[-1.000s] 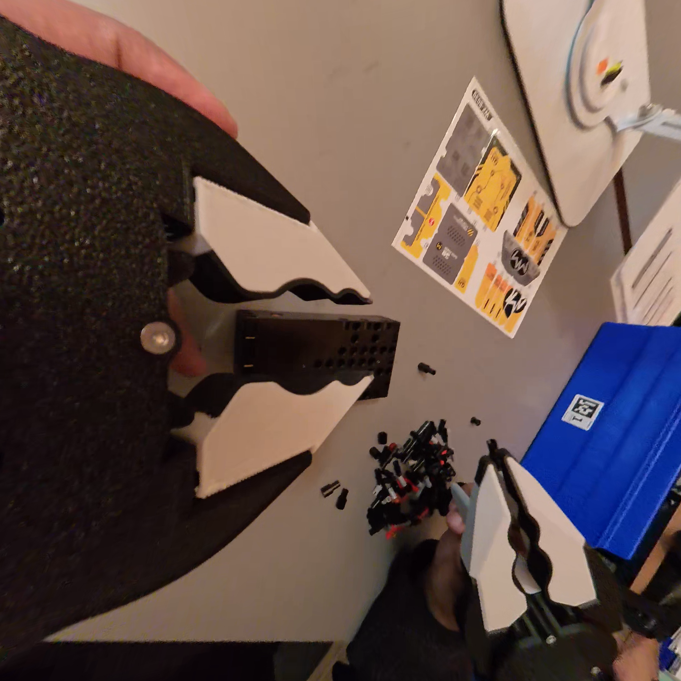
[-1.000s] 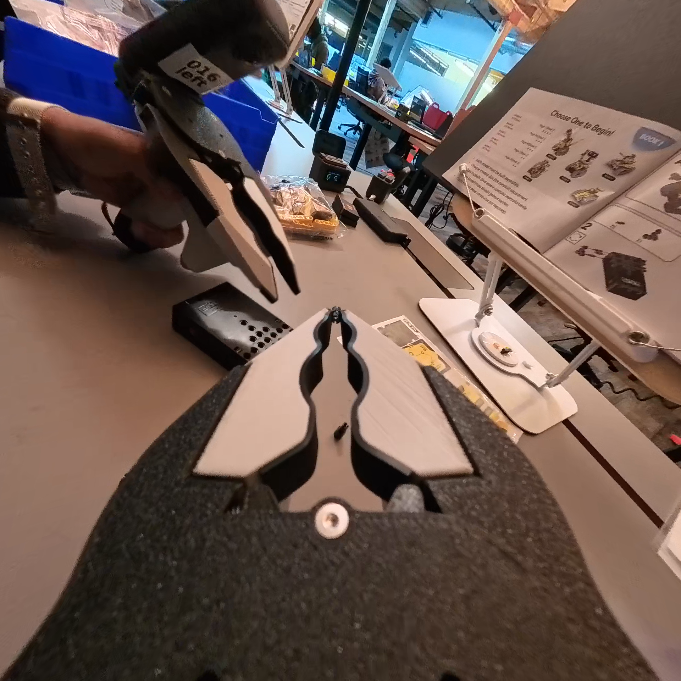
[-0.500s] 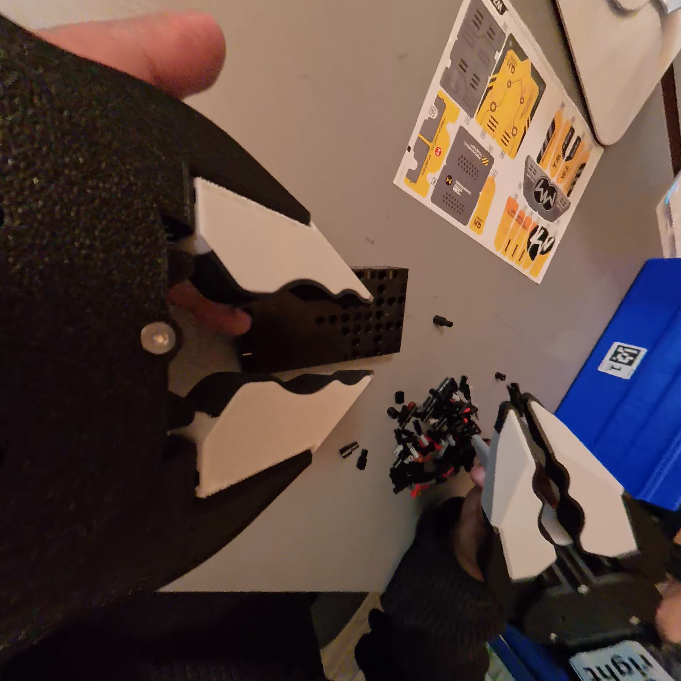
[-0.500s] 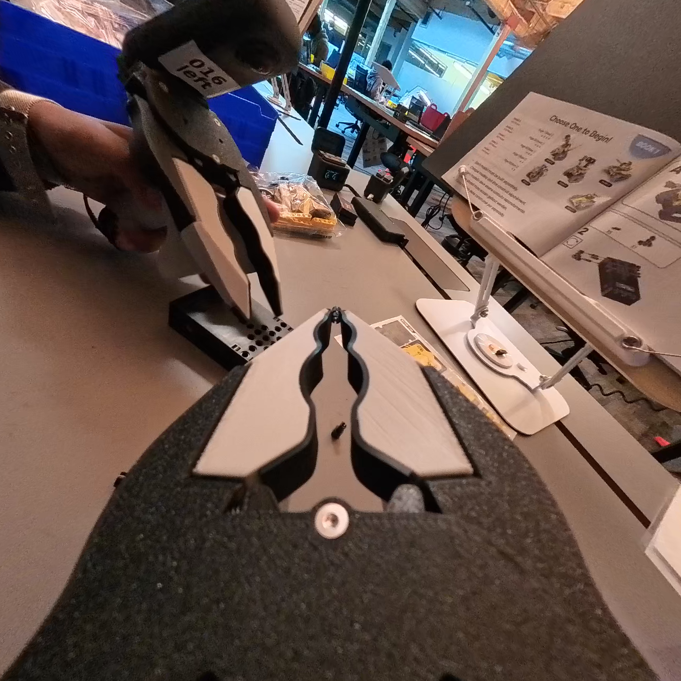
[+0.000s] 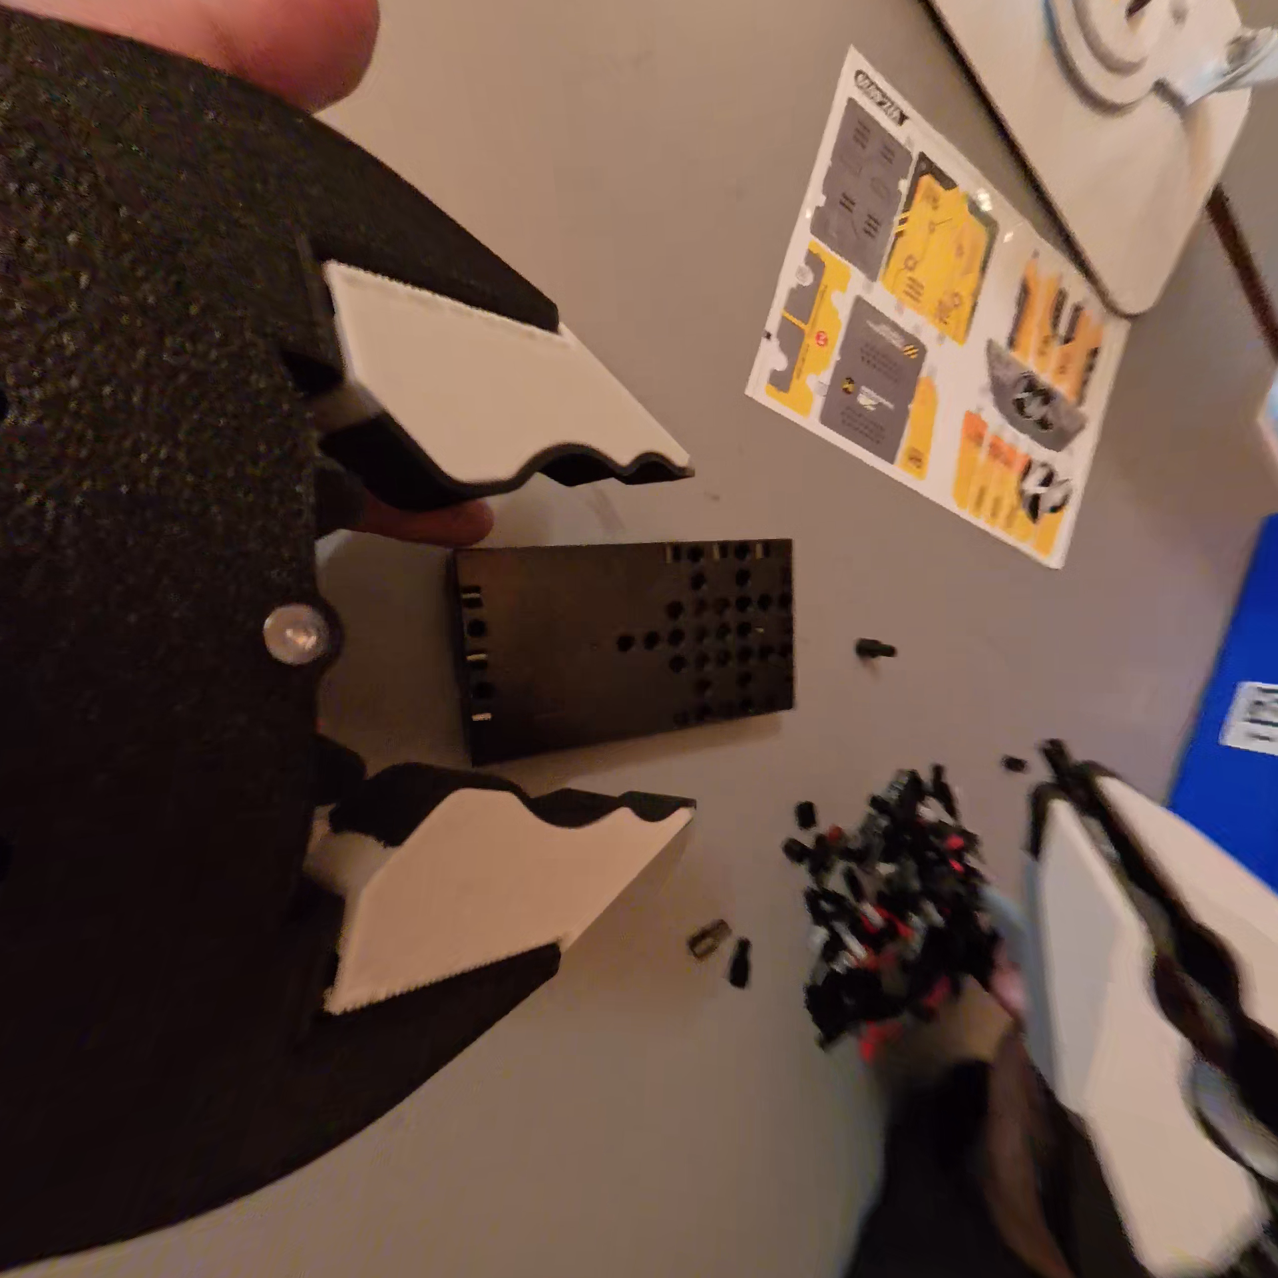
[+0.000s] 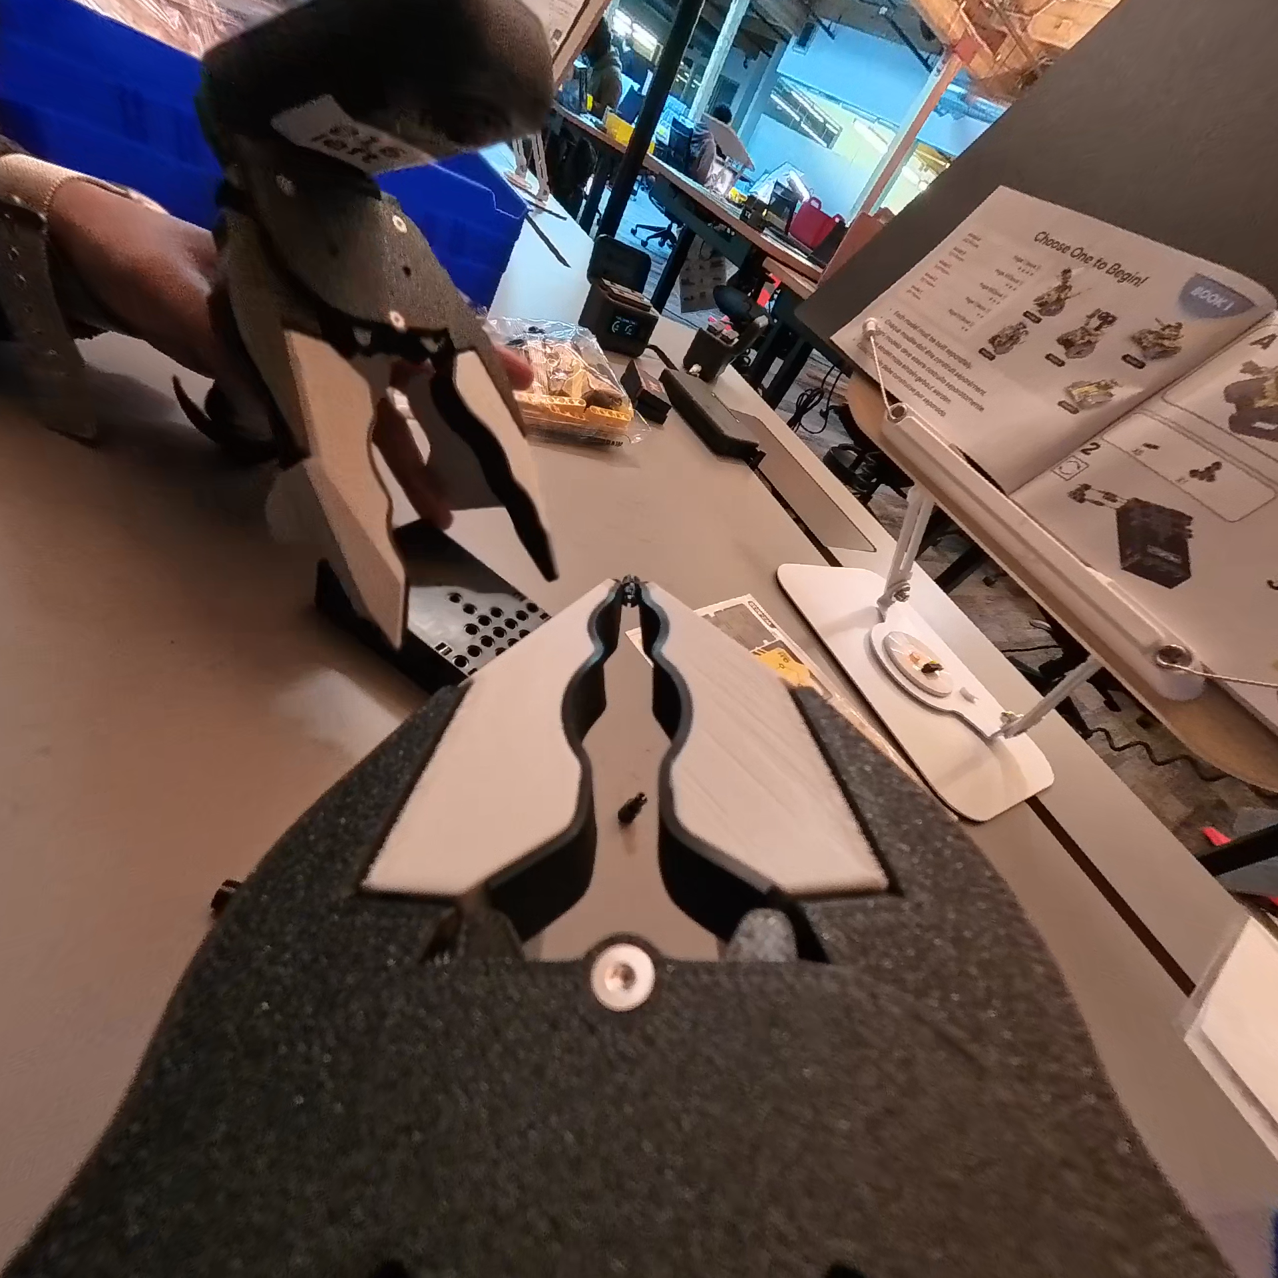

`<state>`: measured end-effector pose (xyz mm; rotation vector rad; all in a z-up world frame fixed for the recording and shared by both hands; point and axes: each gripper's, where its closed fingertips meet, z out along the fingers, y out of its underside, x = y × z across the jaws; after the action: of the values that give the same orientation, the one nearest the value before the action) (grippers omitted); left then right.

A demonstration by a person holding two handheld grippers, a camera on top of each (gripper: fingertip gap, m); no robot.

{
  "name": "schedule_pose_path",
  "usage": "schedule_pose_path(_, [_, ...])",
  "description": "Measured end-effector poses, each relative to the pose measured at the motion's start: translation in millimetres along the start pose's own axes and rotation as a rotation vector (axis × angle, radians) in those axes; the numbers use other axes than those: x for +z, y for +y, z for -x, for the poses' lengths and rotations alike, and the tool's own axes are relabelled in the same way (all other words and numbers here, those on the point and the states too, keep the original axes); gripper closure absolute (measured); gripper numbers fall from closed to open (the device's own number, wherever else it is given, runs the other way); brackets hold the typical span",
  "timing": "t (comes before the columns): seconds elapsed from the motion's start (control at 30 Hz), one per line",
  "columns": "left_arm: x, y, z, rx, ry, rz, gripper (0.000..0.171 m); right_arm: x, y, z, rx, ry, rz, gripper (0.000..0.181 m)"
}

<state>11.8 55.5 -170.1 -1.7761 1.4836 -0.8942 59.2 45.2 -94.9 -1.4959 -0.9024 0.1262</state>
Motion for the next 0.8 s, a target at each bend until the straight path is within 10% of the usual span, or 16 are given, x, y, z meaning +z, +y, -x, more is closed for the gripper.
schedule_pose_path(0.8, [23,19,4,0.075,-0.182,0.179,0.080,3,2,4,-0.023,-0.002,0.012,0.177])
